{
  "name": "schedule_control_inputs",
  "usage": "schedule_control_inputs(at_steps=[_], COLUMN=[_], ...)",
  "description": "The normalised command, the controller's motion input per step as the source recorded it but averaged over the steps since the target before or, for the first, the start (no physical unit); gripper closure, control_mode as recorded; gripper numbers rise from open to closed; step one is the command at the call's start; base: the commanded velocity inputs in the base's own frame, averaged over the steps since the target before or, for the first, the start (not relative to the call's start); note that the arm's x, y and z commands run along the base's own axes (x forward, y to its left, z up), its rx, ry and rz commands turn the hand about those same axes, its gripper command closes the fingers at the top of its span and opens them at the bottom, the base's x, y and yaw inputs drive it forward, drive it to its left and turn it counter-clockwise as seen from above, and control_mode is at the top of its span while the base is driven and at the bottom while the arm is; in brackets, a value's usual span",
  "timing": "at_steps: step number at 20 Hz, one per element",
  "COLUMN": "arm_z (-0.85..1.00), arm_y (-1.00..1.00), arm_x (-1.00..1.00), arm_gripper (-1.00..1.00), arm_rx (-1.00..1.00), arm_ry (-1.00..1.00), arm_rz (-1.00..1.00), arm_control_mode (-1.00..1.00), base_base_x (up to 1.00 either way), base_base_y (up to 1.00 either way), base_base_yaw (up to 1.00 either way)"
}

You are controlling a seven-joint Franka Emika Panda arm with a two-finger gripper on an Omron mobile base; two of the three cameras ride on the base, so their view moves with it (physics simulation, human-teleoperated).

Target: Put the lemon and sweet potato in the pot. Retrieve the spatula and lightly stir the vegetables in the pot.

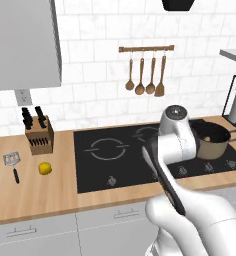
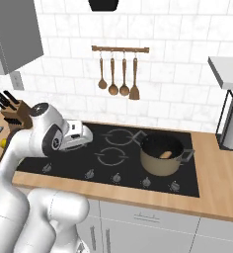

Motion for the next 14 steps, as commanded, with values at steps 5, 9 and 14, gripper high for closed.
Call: schedule_control_inputs(at_steps=[5,9,14], arm_z=[0.03,0.0,0.0], arm_y=[1.0,1.0,1.0], arm_x=[0.02,0.28,0.44], arm_gripper=[-1.0,-1.0,-1.0], arm_rx=[0.14,0.19,0.14], arm_ry=[0.12,0.18,0.18], arm_rz=[0.42,0.36,0.28], arm_control_mode=[-1.0,-1.0,-1.0], base_base_x=[0.0,0.0,0.0], base_base_y=[0.0,0.0,0.0], base_base_yaw=[0.0,0.0,0.0])
